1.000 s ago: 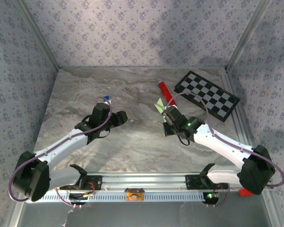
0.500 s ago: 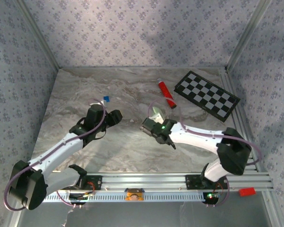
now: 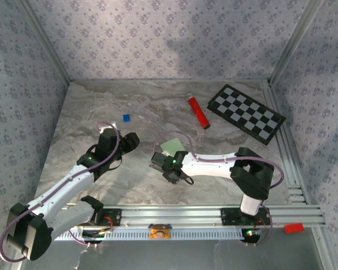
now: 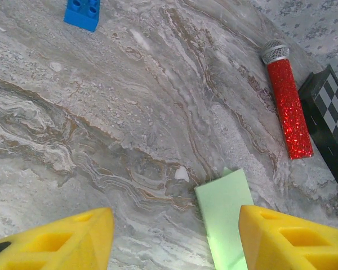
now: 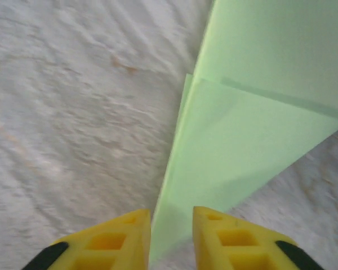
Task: Fold a paper plane with a square sheet of paper (pick it up from the middle)
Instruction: Turn over the paper at the center of the table, then rotate the paper at the center of the table.
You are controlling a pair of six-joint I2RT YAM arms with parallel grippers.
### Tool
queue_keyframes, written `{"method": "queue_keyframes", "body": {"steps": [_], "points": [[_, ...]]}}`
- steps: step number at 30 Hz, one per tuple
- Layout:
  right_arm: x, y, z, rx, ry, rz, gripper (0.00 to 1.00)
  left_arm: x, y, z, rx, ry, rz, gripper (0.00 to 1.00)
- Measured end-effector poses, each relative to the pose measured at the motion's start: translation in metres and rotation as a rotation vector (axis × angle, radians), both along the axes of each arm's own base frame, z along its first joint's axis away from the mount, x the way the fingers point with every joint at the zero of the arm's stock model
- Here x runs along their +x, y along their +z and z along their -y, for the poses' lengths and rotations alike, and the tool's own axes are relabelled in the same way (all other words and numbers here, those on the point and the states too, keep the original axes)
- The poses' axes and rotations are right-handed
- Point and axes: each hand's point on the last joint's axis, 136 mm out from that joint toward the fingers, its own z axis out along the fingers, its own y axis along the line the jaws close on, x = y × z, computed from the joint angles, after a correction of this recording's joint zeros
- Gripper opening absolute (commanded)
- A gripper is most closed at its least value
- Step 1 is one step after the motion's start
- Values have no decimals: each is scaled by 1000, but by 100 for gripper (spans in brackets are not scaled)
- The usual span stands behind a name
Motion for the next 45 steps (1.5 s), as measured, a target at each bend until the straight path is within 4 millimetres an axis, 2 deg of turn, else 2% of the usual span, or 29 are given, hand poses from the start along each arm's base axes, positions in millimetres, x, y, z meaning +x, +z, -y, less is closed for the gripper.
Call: {"method": "queue_keyframes", "body": {"steps": [4, 7, 9, 13, 17, 19, 22, 26, 33, 41, 45], "points": [[0, 1, -15, 114, -4, -51, 34, -1, -2, -1, -1, 7, -8, 61], [5, 11, -15, 232, -40, -74, 33, -1, -3, -1, 0, 9, -13, 61], [13, 19, -10, 321, -85, -81, 29, -1, -4, -1, -2, 5, -17, 60], [34, 26, 1, 523, -221, -131, 11, -2, -14, 6, -9, -25, -56, 58], [49, 18, 10, 665, -336, -226, 8, -3, -32, 15, -8, -62, -123, 56], [52, 17, 7, 710, -358, -267, 7, -5, -41, 19, -7, -82, -159, 55], [50, 14, 0, 739, -356, -318, 7, -6, -48, 24, -13, -104, -191, 55], [44, 6, -5, 749, -364, -376, 7, -5, -47, 31, -32, -128, -200, 54], [41, -13, -7, 736, -423, -440, 7, -5, -52, 44, -62, -177, -231, 49], [44, -19, -9, 758, -570, -482, 8, -1, -59, 71, -143, -262, -282, 33], [43, -19, -14, 778, -630, -485, 7, 4, -65, 89, -209, -304, -318, 18]]}}
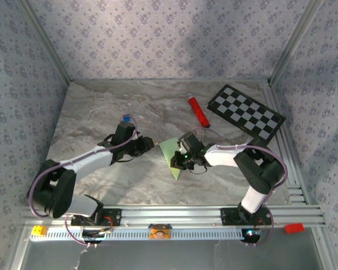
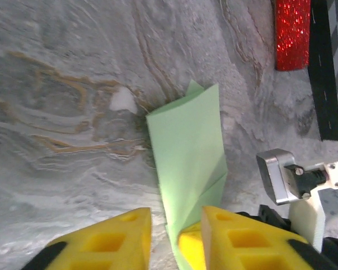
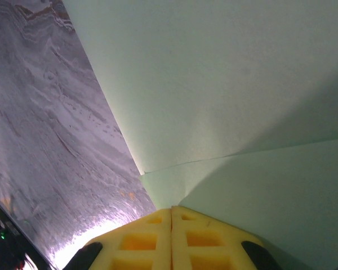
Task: Fold a paper plane with a square sheet of paper (pick it up from the middle)
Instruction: Rotate the paper at the center of the table.
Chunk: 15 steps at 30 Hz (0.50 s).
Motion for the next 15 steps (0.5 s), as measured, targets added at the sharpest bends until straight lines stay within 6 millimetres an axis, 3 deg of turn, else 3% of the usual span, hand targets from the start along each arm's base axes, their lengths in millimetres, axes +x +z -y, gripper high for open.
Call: {"method": "queue_keyframes", "body": {"steps": [2, 9, 15], "points": [[-1, 0, -3, 6, -22, -4, 7, 3, -3, 9, -24, -17, -18, 13], [1, -1, -7, 40, -96, -21, 6, 8, -2, 43, -79, -74, -28, 11], [1, 0, -7, 73, -134, -20, 7, 6, -9, 54, -89, -87, -48, 11]]}}
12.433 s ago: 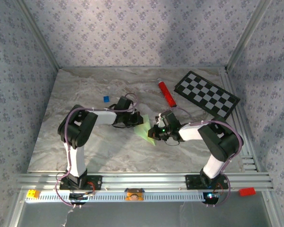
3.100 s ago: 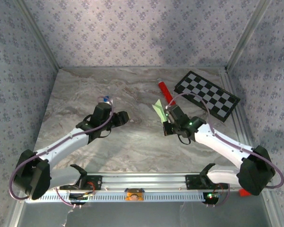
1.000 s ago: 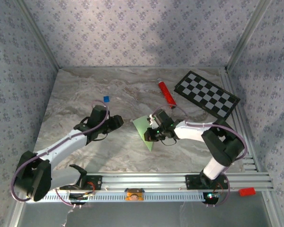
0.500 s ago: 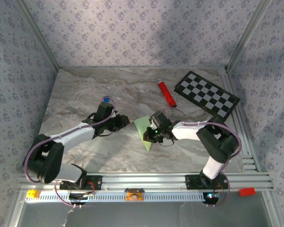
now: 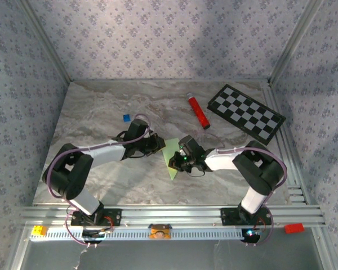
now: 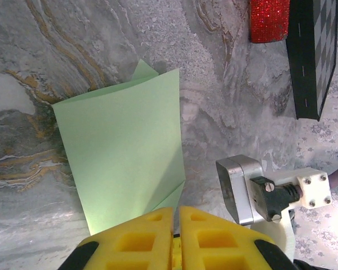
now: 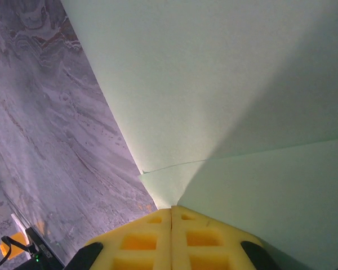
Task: Fold a paper plane with a square sheet of paper (pick it up from the middle)
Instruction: Rotate the paper at the center of the table.
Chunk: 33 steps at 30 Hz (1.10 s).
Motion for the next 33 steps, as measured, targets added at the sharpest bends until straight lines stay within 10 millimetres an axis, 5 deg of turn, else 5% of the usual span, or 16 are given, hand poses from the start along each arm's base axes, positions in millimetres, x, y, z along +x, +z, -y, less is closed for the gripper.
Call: {"method": "queue_keyframes", "body": {"steps": [12, 21, 33], "points": [[-6, 3, 3, 32, -51, 35, 11, 5, -1, 6, -8, -1, -14, 11], [1, 32, 4, 70, -37, 123, 13, 5, 0, 6, -8, -1, -14, 12], [-6, 4, 9, 28, -35, 36, 4, 5, -4, 6, -8, 5, -28, 12]]}}
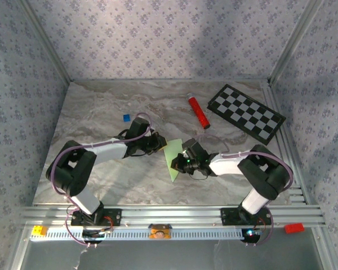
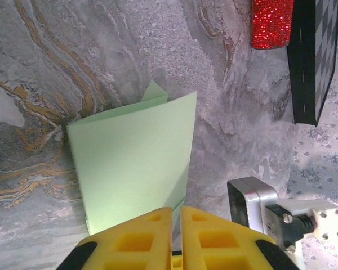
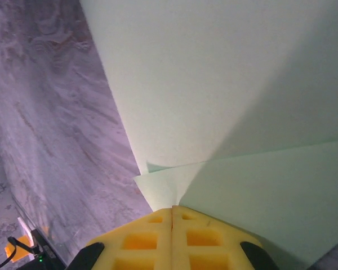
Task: Fold a paper plane with a square sheet of paper (pick it up from the middle)
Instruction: Rotate the paper at the center of the table.
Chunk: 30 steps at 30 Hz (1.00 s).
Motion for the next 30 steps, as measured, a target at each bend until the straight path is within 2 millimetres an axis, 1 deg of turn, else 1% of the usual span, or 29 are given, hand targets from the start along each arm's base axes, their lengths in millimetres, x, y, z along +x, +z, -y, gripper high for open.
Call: {"method": "queue_keyframes", "body": {"steps": [1, 8, 13, 15, 18, 21, 23, 25, 27, 29, 30], "points": [[0, -3, 0, -3, -12, -13, 4, 0, -2, 0, 2, 0, -4, 12], [-2, -3, -7, 52, -135, -66, 6, -2, -4, 1, 4, -6, -10, 12], [-2, -1, -9, 72, -171, -51, 11, -2, -4, 2, 3, -8, -9, 12], [-1, 3, -7, 67, -179, -28, 15, -3, -3, 2, 2, -10, -10, 12], [2, 21, 0, 57, -193, 31, 17, -3, -3, 2, 1, -11, -11, 12], [7, 44, 12, 60, -214, 97, 18, -3, -3, 2, 0, -13, -12, 12], [11, 52, 27, 55, -239, 127, 20, -3, -3, 3, 0, -14, -13, 11], [17, 50, 45, 36, -264, 135, 22, -2, -3, 6, -2, -20, -13, 11], [22, 43, 61, 11, -282, 125, 23, -2, -3, 10, -4, -28, -13, 11], [24, 35, 74, -13, -290, 105, 24, -3, -3, 15, -5, -40, -14, 11], [23, 32, 77, -20, -289, 97, 24, -4, -3, 16, -6, -45, -16, 11]]}}
